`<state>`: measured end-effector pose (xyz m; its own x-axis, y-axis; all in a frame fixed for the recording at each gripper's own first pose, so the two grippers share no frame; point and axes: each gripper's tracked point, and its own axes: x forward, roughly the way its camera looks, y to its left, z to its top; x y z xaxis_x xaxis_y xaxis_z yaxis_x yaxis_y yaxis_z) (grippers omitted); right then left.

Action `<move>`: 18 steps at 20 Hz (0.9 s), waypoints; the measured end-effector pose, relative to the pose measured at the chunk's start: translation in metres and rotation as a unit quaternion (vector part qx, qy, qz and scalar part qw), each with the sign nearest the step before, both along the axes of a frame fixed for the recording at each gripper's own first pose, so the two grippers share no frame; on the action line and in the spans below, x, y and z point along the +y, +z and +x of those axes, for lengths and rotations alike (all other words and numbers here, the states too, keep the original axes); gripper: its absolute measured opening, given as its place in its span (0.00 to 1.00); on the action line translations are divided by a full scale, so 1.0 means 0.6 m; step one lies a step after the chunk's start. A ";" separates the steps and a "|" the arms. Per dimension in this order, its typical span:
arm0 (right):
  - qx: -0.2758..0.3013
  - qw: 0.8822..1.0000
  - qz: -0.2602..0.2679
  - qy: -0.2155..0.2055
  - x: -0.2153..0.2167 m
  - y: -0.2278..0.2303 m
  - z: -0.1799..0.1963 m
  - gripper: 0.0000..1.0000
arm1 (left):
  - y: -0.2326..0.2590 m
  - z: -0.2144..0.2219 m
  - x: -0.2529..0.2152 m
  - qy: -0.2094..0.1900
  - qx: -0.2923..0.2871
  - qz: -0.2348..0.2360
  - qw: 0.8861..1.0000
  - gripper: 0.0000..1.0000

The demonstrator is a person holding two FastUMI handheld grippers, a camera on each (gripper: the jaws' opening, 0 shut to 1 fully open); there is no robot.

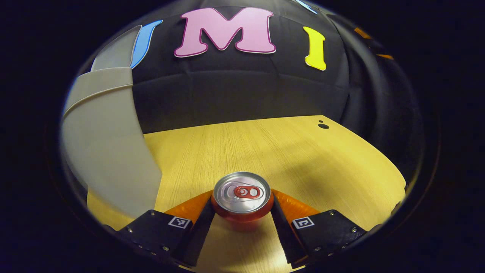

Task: Press the lid of the desktop garbage bin to open it, pick up the crumpled paper on the desktop and throw it into the bin, then pick up the pop can on the desktop and drop it into the bin, and finally close the garbage bin lid.

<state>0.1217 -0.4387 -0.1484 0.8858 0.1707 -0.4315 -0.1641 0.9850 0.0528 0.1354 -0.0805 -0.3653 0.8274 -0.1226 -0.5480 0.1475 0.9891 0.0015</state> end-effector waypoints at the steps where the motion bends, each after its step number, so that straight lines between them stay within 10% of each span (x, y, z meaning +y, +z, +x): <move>1: -0.002 1.000 0.000 -0.001 -0.001 0.002 -0.002 0.99 | 0.012 0.001 0.000 0.001 -0.005 -0.002 1.000 0.82; 18: -0.045 0.998 0.033 0.030 0.064 0.045 -0.049 0.99 | 0.486 0.020 0.210 0.067 -0.212 -0.010 0.975 0.81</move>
